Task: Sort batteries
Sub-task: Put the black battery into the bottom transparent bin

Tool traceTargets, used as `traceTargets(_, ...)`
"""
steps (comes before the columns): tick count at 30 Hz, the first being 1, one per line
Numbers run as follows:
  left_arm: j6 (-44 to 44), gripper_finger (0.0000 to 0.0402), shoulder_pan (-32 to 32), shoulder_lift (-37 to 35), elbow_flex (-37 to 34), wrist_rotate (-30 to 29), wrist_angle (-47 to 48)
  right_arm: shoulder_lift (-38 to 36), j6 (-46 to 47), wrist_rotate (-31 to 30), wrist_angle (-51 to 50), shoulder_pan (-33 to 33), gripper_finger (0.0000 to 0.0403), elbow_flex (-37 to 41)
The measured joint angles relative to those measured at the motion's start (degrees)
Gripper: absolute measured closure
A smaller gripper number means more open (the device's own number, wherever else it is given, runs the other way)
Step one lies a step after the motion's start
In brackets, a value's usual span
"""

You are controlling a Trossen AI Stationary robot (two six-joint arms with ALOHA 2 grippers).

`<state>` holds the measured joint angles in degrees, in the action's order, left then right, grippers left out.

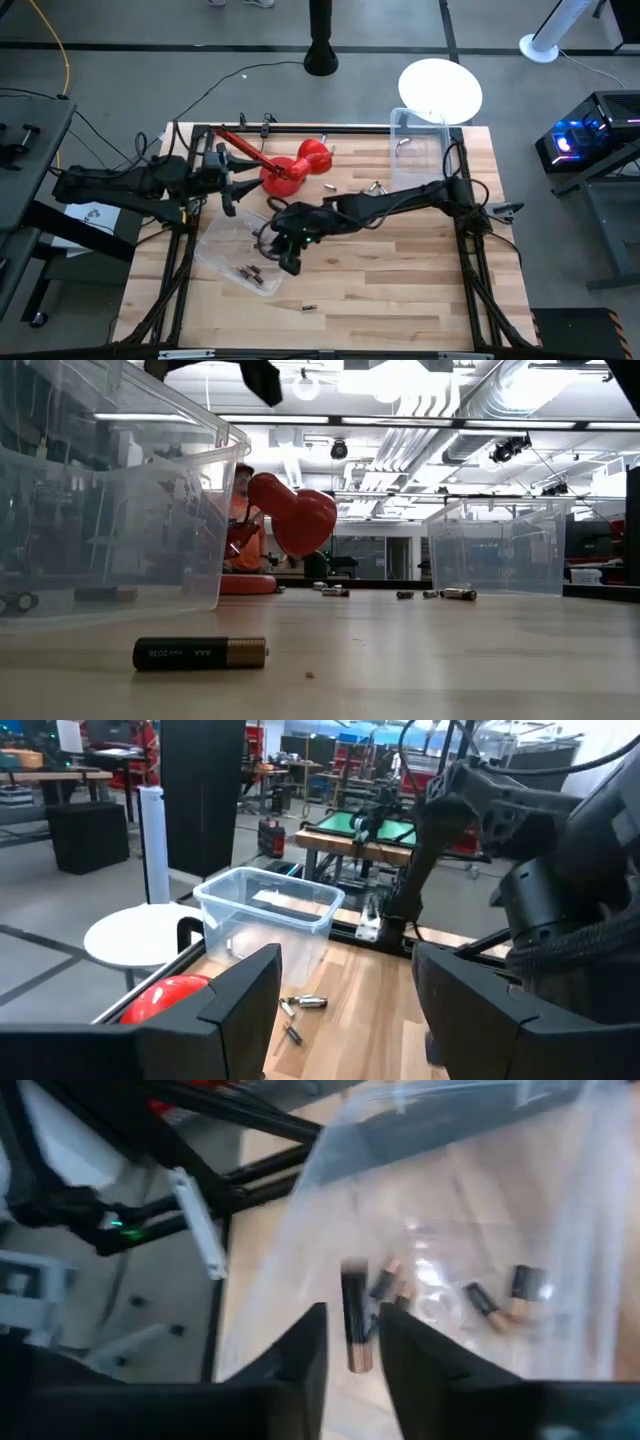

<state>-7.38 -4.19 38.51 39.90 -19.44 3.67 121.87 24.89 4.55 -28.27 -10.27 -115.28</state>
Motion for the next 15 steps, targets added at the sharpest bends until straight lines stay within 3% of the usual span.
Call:
traceTargets(6,-1.79,0.0181,-0.01,-1.51,0.00,1.08,0.98,0.54,-4.66,-3.05,-16.43,0.07,0.0246,-7.27)
traceTargets(12,-6.07,0.0181,-1.61,-0.09,0.04,1.18,2.74,-0.70,-10.59,0.51,-34.21,-5.71,0.0238,-8.78)
traceTargets(15,-7.51,0.0181,-2.97,1.66,0.08,1.13,2.46,-0.68,-15.63,0.53,-39.99,-10.51,0.0238,-4.20)
